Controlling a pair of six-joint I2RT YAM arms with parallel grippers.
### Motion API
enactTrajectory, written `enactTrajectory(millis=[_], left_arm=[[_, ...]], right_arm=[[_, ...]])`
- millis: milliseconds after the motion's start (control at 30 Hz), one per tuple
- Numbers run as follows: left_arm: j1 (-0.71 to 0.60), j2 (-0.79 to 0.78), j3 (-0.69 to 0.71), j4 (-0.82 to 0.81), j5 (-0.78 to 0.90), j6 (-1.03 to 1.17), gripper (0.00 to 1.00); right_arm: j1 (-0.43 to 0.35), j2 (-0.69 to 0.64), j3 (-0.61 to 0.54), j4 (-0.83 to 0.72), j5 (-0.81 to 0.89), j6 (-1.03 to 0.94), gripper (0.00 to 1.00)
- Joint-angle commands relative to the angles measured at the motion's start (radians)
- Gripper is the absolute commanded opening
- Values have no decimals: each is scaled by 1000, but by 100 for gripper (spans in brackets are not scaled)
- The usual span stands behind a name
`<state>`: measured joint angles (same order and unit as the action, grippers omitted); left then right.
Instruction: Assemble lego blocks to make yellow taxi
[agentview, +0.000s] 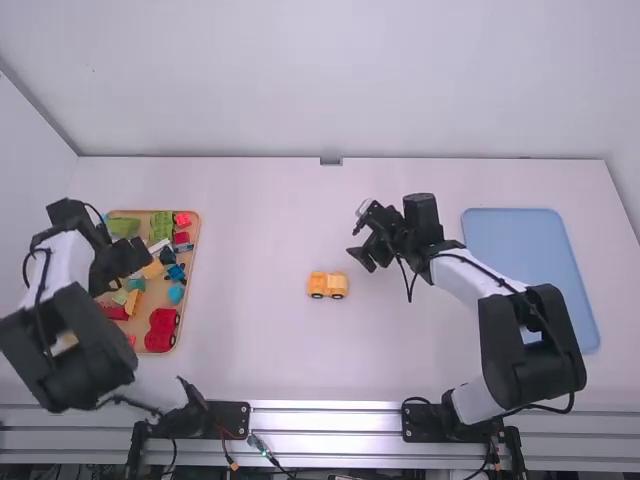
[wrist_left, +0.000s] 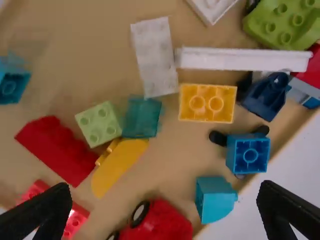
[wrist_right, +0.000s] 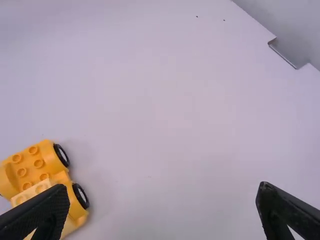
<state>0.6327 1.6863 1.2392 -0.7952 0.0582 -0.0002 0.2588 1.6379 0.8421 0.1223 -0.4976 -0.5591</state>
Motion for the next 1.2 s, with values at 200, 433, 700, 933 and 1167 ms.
enactTrajectory(millis=[200,433,700,933,1167], left_arm=[[-78,277,319,-206,99,770,99],[-138,297,301,-239,-11,1256,81],[-100,297,264,-142,-39,1344,73],[-49,297,233,-193,25,1455,62],[-50,297,192,-152,20,1456,56]], right_arm=[[-14,-10,11,21,2,15,99],[-58,-11,11,88,4,187,99],[-88,-11,42,74,-3,275,99],[-73,-11,76,72,-2,275,99],[-75,-11,95,72,-2,275,99]])
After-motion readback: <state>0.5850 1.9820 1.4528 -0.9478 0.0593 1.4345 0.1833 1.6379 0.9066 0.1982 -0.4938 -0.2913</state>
